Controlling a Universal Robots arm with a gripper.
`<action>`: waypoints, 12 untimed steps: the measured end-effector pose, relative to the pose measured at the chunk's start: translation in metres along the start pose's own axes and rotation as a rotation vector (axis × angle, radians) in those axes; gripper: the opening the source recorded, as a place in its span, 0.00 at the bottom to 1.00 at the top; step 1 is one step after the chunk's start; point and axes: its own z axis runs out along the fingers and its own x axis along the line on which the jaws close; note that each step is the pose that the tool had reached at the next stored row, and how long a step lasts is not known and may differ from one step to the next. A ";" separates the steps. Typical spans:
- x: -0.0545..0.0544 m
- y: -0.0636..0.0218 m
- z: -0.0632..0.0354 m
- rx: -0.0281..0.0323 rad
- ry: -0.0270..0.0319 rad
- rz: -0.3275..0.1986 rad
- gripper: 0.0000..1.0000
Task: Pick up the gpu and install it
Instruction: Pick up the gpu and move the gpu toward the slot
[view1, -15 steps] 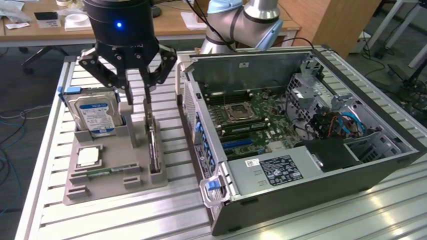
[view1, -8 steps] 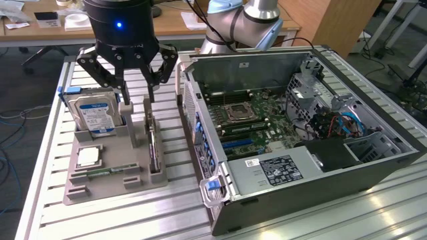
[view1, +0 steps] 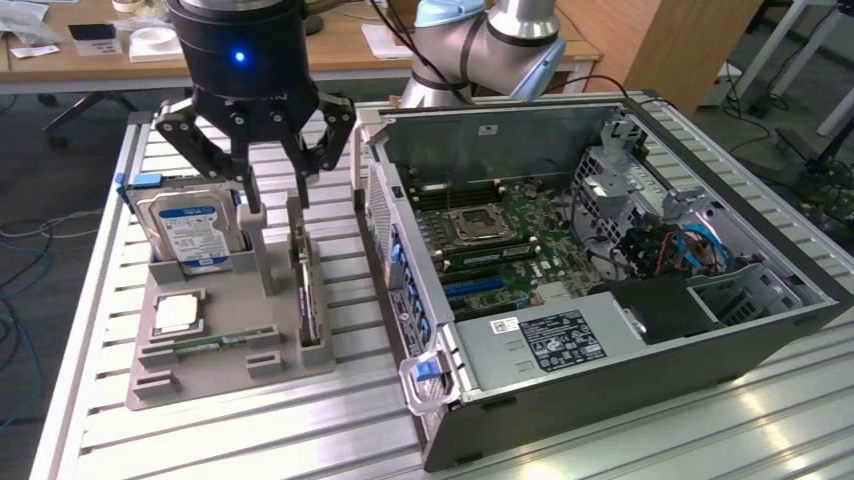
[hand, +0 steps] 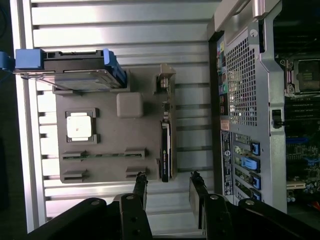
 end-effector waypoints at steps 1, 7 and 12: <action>0.000 0.0000 0.0010 -0.0001 0.0000 0.000 0.47; 0.000 -0.0002 0.0042 0.0001 0.0001 0.000 0.47; 0.000 -0.0002 0.0043 0.0000 0.0000 0.000 0.47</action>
